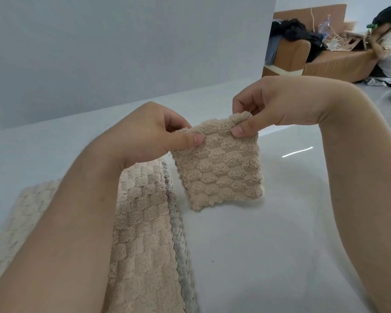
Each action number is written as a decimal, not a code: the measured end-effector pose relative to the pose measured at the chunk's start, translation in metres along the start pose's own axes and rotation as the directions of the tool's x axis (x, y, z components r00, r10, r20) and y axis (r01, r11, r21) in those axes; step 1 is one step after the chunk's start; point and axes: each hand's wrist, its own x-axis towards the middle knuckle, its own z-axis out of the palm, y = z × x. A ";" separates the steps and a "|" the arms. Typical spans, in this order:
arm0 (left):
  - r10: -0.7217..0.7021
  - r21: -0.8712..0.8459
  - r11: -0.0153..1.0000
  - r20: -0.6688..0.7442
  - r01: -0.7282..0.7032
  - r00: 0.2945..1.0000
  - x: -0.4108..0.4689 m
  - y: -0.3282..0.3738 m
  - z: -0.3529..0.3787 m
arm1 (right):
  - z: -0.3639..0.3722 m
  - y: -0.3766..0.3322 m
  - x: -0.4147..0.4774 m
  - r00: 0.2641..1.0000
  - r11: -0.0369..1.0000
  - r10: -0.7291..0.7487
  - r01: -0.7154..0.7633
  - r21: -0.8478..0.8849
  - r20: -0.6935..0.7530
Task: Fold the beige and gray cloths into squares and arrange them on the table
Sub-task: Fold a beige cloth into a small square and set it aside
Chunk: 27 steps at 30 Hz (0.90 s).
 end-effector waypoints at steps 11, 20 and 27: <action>-0.018 -0.017 1.000 -0.099 0.016 0.995 0.005 -0.012 -0.005 | 0.008 -0.021 -0.005 0.985 0.925 0.124 -0.158 -0.345 -0.119; 0.050 -0.166 0.982 -0.225 -0.089 0.973 0.012 -0.016 0.001 | 0.012 -0.021 0.000 0.947 0.878 -0.042 -0.117 -0.464 -0.318; 0.059 -0.288 0.947 -0.278 -0.141 0.959 0.014 -0.019 -0.003 | 0.010 -0.023 0.001 0.932 0.871 -0.063 -0.123 -0.475 -0.358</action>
